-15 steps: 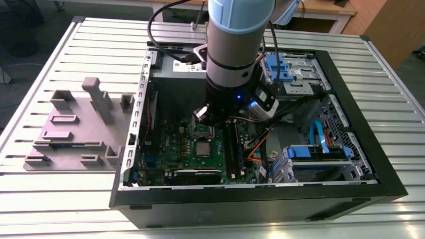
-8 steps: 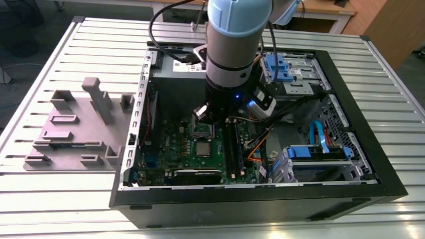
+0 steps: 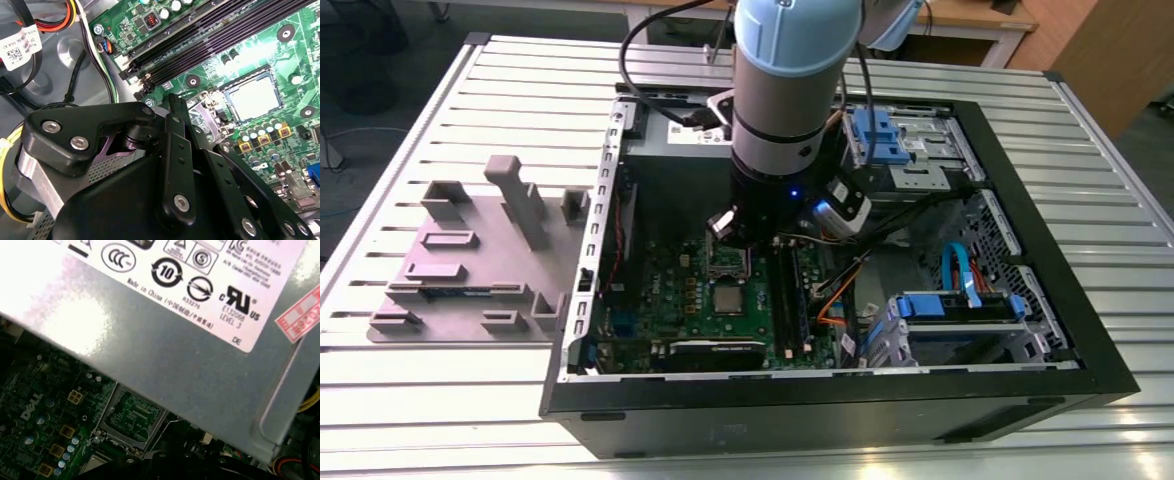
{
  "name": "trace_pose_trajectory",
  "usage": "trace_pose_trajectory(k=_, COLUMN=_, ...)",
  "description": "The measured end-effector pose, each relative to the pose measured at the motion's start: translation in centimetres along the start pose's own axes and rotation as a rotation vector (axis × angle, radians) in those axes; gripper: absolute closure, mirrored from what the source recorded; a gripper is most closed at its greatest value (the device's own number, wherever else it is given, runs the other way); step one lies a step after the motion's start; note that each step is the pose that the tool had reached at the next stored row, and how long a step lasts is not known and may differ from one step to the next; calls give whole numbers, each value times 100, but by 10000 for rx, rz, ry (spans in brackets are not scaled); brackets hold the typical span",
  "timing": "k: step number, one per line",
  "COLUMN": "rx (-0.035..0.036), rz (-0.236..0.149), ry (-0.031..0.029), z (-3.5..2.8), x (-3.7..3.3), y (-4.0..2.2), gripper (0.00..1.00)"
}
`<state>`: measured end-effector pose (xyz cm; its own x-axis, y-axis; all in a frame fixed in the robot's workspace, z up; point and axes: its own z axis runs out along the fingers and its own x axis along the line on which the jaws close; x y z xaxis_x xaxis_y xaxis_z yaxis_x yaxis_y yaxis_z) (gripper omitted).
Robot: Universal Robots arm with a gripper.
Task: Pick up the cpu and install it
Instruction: 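Close the cpu cover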
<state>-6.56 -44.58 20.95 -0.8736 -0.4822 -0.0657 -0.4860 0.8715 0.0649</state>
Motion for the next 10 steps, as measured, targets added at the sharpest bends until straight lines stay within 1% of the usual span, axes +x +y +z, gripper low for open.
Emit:
trace_pose_trajectory(k=5, rx=-14, rz=0, ry=-8, z=34, x=-2, y=7, gripper=89)
trace_pose_trajectory(k=10, rx=-15, rz=0, ry=-8, z=42, x=-1, y=7, gripper=89)
